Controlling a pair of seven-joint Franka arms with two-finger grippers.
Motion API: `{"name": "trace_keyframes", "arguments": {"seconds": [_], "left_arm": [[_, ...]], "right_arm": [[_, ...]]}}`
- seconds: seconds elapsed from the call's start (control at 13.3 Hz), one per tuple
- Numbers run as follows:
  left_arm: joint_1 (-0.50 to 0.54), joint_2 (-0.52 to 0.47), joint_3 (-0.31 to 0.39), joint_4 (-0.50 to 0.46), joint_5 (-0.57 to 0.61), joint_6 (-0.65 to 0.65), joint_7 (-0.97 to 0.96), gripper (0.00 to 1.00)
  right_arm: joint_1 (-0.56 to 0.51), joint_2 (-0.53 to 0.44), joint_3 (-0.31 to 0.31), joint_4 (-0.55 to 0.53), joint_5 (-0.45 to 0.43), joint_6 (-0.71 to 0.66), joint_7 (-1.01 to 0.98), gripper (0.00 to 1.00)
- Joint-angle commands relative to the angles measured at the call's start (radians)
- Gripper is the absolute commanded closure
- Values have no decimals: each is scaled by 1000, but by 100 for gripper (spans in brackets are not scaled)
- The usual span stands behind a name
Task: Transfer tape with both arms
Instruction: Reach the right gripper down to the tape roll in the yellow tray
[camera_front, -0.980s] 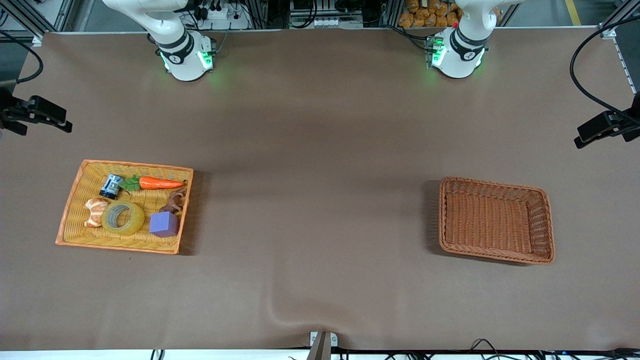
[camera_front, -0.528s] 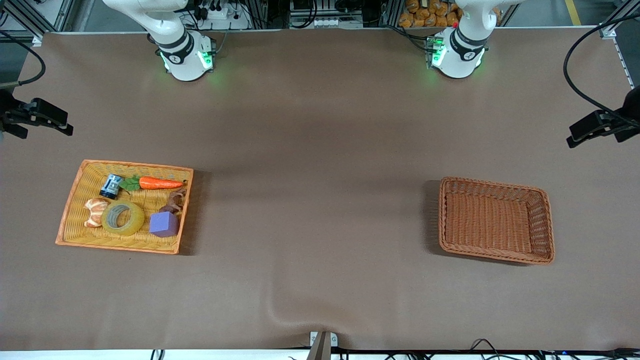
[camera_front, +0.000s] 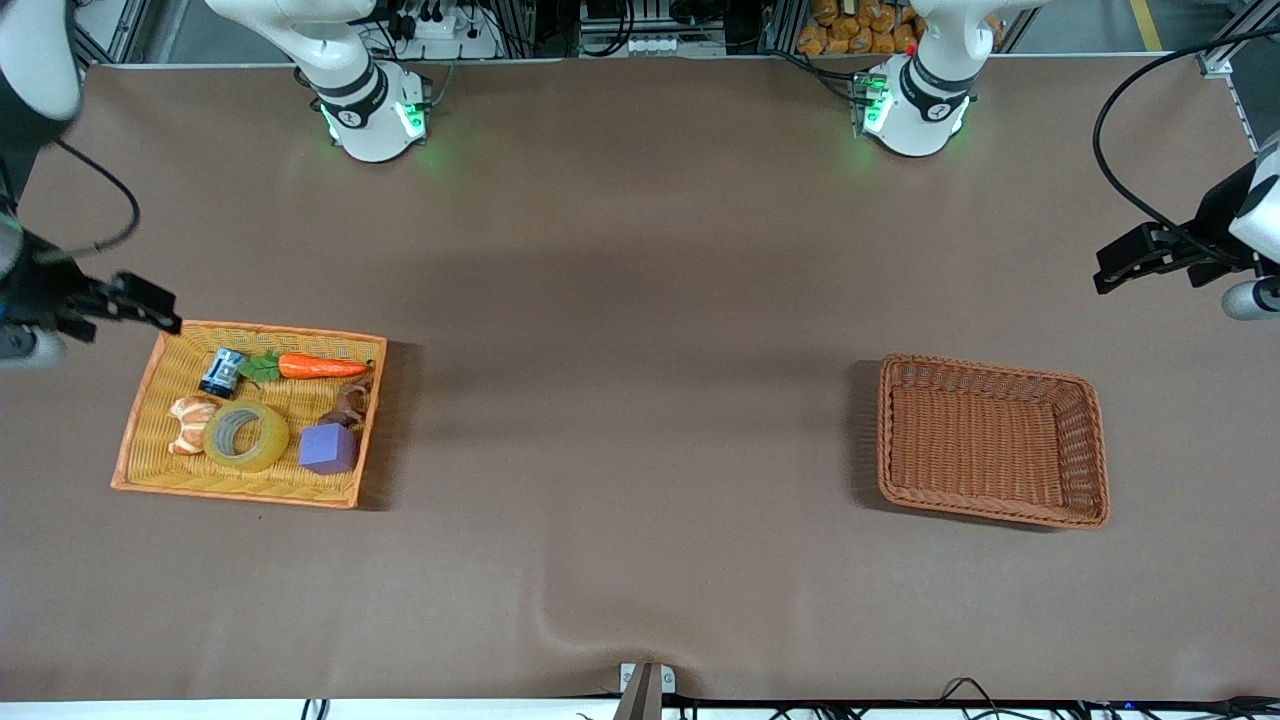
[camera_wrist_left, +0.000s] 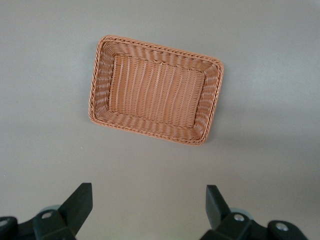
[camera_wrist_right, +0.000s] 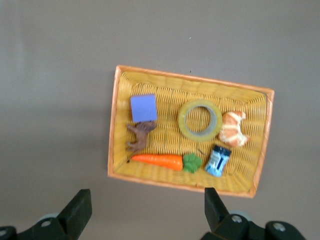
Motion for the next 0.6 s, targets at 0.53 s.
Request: {"name": "trace_keyframes", "arguments": {"seconds": [0.53], "left_arm": [[6, -10, -10, -50, -15, 42, 0, 0]], "right_arm": [[-65, 414, -3, -7, -37, 181, 2, 0]]}}
